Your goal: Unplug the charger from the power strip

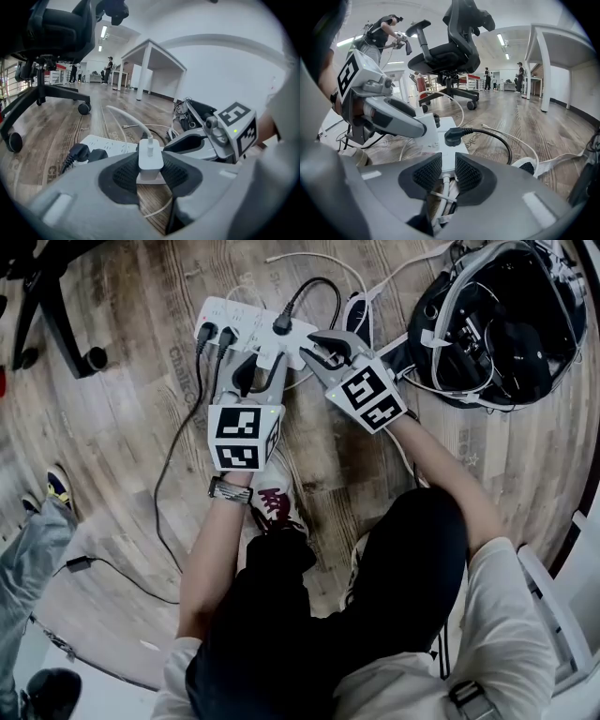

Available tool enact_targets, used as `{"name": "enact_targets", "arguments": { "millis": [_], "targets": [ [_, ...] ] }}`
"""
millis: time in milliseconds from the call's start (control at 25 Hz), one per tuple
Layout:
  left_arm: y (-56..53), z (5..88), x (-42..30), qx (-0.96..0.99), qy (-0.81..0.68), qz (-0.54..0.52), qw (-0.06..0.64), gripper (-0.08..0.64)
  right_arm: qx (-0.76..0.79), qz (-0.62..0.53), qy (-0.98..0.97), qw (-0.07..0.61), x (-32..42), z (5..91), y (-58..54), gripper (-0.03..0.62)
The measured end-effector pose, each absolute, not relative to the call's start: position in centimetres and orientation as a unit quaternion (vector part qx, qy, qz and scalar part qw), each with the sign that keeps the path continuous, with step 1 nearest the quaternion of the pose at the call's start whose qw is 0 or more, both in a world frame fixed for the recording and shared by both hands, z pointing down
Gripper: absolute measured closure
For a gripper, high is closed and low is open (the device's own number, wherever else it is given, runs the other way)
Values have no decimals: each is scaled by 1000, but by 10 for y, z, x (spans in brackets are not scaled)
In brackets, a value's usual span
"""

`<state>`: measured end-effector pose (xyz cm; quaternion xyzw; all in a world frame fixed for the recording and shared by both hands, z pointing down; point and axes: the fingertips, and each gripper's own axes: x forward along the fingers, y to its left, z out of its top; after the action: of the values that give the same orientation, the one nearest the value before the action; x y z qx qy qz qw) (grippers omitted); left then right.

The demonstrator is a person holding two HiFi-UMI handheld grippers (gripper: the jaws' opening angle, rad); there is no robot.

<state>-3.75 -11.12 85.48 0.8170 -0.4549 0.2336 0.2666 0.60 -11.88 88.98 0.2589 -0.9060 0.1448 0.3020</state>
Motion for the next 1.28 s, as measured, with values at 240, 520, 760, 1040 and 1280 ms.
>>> {"name": "enact_targets", "arguments": {
  "millis": [240, 520, 760, 1040, 1280],
  "targets": [
    [-101, 854, -29, 821, -448, 184, 303, 420, 258, 147, -906, 302, 6, 890, -119, 505],
    [-94, 859, -36, 789, -424, 60, 441, 420, 257, 149, -906, 302, 6, 890, -119, 505],
    [-85, 865, -38, 769, -383, -1, 512, 419, 256, 150, -906, 302, 6, 890, -119, 505],
    [-81, 873, -48, 776, -396, 34, 489, 373, 255, 151, -905, 305, 6, 890, -119, 506],
    [-76, 883, -64, 769, -433, 91, 461, 325, 255, 147, -904, 310, 6, 890, -119, 506]
  ]
}}
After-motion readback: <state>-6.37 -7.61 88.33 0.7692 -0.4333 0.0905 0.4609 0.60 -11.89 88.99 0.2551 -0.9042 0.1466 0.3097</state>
